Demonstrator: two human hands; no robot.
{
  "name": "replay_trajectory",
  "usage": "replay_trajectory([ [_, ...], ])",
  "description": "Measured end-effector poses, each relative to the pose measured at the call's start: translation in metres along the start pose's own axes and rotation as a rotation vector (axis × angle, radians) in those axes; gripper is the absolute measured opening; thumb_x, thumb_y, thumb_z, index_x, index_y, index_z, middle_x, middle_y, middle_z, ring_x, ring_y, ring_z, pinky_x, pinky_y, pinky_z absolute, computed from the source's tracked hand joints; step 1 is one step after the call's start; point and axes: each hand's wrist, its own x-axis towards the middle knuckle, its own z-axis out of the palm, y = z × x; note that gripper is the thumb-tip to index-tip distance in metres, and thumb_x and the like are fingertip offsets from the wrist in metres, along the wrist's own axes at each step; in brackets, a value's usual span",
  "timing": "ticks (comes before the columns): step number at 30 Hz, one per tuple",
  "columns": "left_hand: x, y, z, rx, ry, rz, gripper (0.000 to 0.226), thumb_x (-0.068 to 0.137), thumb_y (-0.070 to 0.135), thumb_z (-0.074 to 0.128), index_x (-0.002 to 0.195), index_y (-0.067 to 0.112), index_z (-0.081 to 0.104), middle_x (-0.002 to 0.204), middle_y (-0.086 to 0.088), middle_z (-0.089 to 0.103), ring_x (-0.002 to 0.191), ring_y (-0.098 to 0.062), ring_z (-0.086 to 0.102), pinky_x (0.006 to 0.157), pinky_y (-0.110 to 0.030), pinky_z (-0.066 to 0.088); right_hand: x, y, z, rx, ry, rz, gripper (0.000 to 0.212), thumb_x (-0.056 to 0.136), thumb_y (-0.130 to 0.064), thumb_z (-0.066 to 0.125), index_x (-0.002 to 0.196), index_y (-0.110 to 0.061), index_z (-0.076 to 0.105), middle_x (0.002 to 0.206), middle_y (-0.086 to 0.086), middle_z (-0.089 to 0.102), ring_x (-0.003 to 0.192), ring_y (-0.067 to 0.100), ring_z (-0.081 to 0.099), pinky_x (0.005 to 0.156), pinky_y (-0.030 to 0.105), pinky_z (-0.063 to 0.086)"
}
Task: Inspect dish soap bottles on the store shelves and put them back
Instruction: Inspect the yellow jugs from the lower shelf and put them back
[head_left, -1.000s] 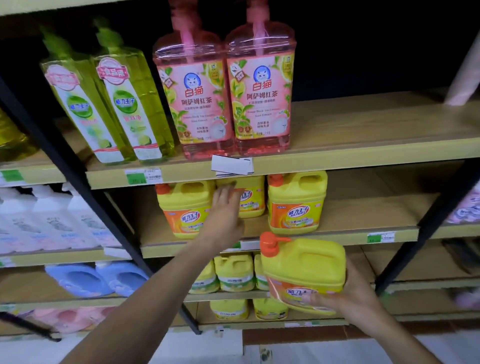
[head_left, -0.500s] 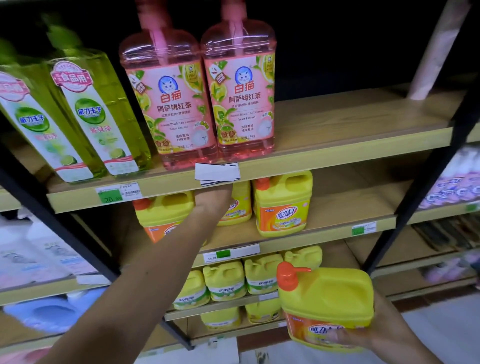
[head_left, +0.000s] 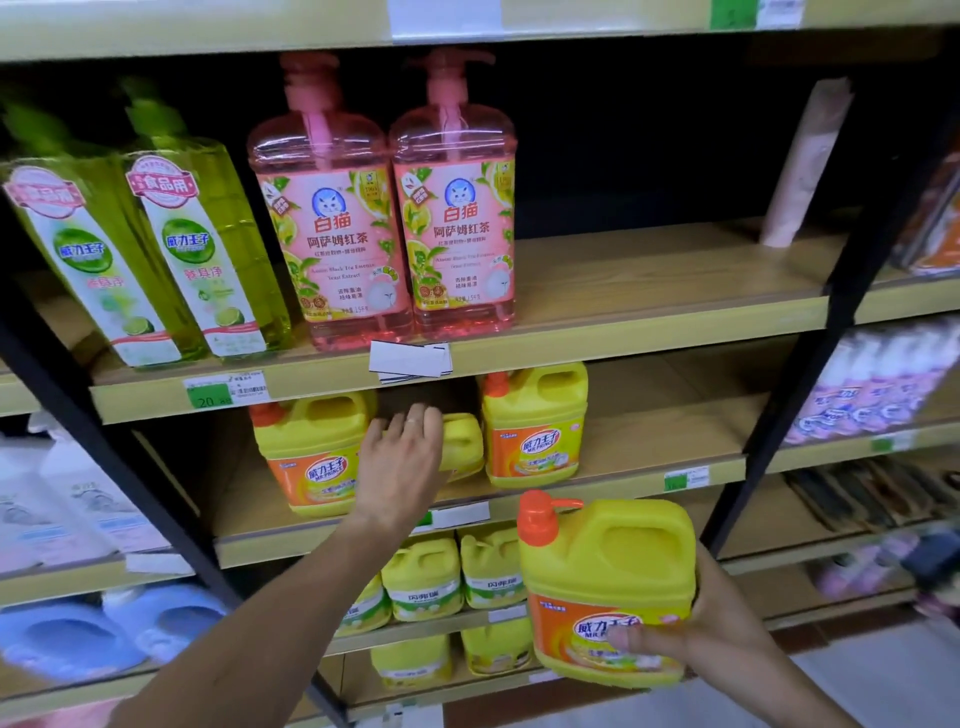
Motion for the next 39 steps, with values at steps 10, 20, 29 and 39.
replay_trajectory([
  [10, -0.075, -0.01, -0.052, -0.004, 0.072, -0.019, 0.09, 0.047, 0.051, 0.106, 0.112, 0.002, 0.067, 0.104, -0.012, 0.072, 0.096, -0.034, 0.074, 0.081, -0.046, 0.056, 0.037, -0.046, 0.007, -0.068, 0.048, -0.141, 0.09, 0.034, -0.044, 0.11, 0.11, -0.061, 0.066, 0.109, -0.014, 0.081, 0.095, 0.006, 0.079, 0.071, 0.019, 0.063],
  [20, -0.162, -0.068, -0.084, 0.002, 0.017, -0.131, 0.08, 0.049, 0.056, 0.102, 0.099, 0.012, 0.059, 0.088, -0.005, 0.065, 0.079, -0.035, 0.07, 0.073, -0.044, 0.044, 0.099, -0.057, 0.124, -0.157, 0.114, -0.364, 0.084, 0.057, -0.019, 0.107, 0.12, -0.047, 0.058, 0.12, -0.016, 0.071, 0.111, 0.012, 0.067, 0.091, 0.042, 0.058],
  [29, -0.199, -0.092, -0.059, -0.026, 0.003, -0.272, 0.061, 0.061, 0.06, 0.078, 0.095, 0.01, 0.07, 0.078, -0.007, 0.069, 0.068, -0.034, 0.072, 0.065, -0.043, 0.054, 0.162, -0.048, 0.177, -0.125, 0.16, -0.319, 0.083, 0.058, -0.021, 0.106, 0.115, -0.051, 0.053, 0.117, -0.02, 0.066, 0.106, 0.013, 0.063, 0.08, 0.028, 0.049],
  [39, -0.205, -0.091, -0.014, -0.091, 0.014, -0.268, 0.059, 0.055, 0.059, 0.067, 0.09, 0.012, 0.073, 0.077, -0.003, 0.068, 0.066, -0.03, 0.072, 0.071, -0.039, 0.035, 0.174, -0.018, 0.196, -0.116, 0.262, -0.248, 0.086, 0.061, -0.018, 0.105, 0.125, -0.044, 0.054, 0.123, -0.011, 0.065, 0.113, 0.015, 0.06, 0.082, 0.021, 0.046],
])
